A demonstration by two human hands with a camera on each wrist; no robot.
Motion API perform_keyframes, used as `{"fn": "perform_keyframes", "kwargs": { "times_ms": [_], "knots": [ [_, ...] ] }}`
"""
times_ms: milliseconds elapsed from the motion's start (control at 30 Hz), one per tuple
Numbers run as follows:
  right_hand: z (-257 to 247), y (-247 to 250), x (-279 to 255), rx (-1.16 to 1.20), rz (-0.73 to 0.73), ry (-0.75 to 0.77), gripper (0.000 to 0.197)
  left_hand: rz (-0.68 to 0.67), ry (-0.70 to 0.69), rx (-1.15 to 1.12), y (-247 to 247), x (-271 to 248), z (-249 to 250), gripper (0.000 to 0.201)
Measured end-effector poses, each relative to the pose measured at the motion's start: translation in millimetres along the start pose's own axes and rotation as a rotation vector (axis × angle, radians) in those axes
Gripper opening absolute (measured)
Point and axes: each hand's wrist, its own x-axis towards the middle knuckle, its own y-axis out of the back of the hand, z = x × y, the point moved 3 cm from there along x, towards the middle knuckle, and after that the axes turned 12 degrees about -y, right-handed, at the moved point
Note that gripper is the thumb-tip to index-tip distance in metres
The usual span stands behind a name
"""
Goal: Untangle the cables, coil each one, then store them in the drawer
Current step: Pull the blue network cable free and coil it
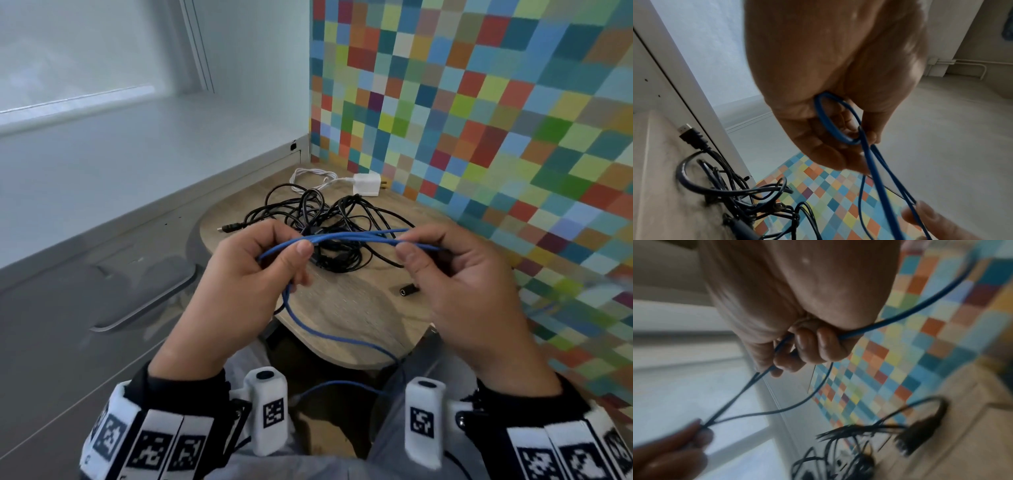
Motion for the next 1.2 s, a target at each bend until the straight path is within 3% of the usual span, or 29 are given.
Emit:
{"fn": "perform_keyframes", "kwargs": {
  "times_ms": [167, 467, 667, 767, 867, 1000, 1067, 1200],
  "knots": [
    [6, 7, 1, -0.105, 0.029, 0.033, 0.018, -0.035, 0.012, -0.033, -1, -1, 3, 0.018],
    [16, 1, 3, -0.002, 0.02, -0.015, 0.016, 0.137, 0.05, -0.061, -3, 1, -4, 0.018],
    [24, -7, 2, 0.34, -0.087, -0.254, 0.005, 0.119, 0.059, -0.219, 0, 1, -4, 0.032],
    [25, -7, 3, 0.473, -0.125, -0.339, 0.013, 0.077, 0.045, -0.408, 6, 0, -2, 0.039],
    [24, 0, 7, 0.617, -0.127, -0.38, 0.016, 0.152, 0.027, -0.604, 16, 1, 1, 0.036],
    [26, 2, 9, 0.561, -0.083, -0.39, 0.016, 0.292, 0.025, -0.543, 24, 2, -1, 0.022],
    [26, 1, 10, 0.501, -0.051, -0.366, 0.014, 0.284, 0.0, -0.453, 24, 3, -4, 0.003],
    [26, 0, 11, 0.448, -0.006, -0.304, 0.011, 0.254, -0.024, -0.115, 23, 4, -12, 0.03]
  ]
}}
